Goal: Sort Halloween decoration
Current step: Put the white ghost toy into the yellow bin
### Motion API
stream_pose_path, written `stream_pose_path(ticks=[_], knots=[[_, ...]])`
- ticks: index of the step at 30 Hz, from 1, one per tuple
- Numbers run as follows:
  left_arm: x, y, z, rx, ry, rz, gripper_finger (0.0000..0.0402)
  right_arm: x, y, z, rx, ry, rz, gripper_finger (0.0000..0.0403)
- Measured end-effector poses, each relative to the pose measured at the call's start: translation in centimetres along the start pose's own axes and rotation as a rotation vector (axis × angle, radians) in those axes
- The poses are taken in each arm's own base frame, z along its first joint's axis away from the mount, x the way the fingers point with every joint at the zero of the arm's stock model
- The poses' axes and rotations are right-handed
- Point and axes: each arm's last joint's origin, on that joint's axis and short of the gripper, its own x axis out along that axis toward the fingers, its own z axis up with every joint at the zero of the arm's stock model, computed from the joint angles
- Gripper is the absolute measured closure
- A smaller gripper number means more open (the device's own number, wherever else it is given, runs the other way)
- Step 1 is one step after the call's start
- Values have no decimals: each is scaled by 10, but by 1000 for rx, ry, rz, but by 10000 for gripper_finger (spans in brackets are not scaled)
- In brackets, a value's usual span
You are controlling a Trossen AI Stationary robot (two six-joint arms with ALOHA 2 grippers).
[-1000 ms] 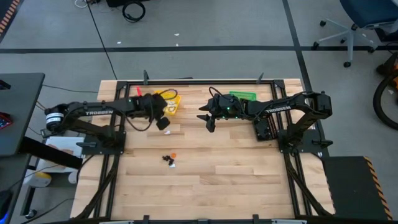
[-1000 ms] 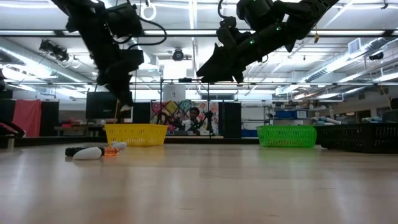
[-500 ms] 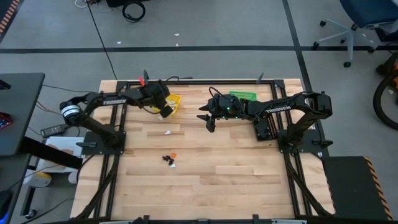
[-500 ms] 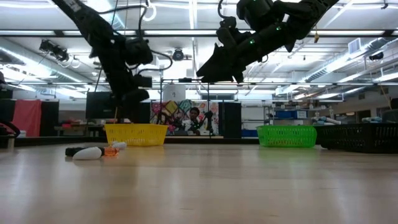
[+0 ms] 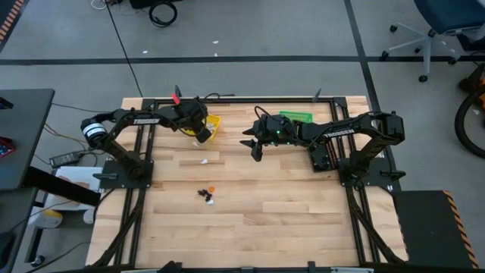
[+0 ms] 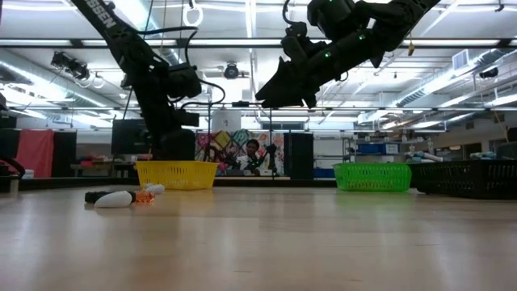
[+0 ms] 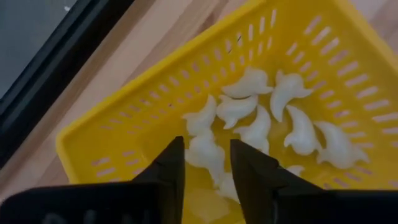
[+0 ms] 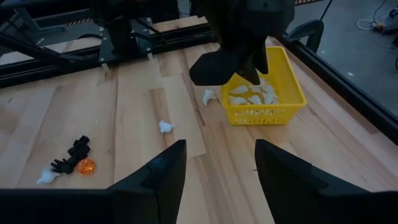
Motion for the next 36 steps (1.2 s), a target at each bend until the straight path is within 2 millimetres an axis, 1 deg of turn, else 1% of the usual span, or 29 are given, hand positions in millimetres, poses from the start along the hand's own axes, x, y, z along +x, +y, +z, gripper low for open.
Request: stream_pose_path(ticks=[3,7,12,16,19,22,24,30,33,36], knots=[[0,0,0,-8,1,0,280,0,0,0,0,0,0,208],[-6,1,1,10,-19,0,273,0,0,0,0,0,0,208],[-31,7,7,31,-117,5,272,0,0,0,0,0,0,208],[-55,3,8,55,-197,-8,272,0,0,0,0,0,0,208],[-74,-11,6,115,-247,-48,272,0,0,0,0,1,0,208],[-87,-32,2,190,-280,-104,272,0,0,0,0,1,0,208],[-92,-49,-4,251,-301,-147,272,0,0,0,0,1,0,208],[-91,-96,-45,438,-262,-271,272,0,0,0,0,1,0,208],[-91,-113,-65,462,-247,-327,272,0,0,0,0,1,0,208],[-91,-127,-78,473,-248,-392,272,0,0,0,0,1,0,208]])
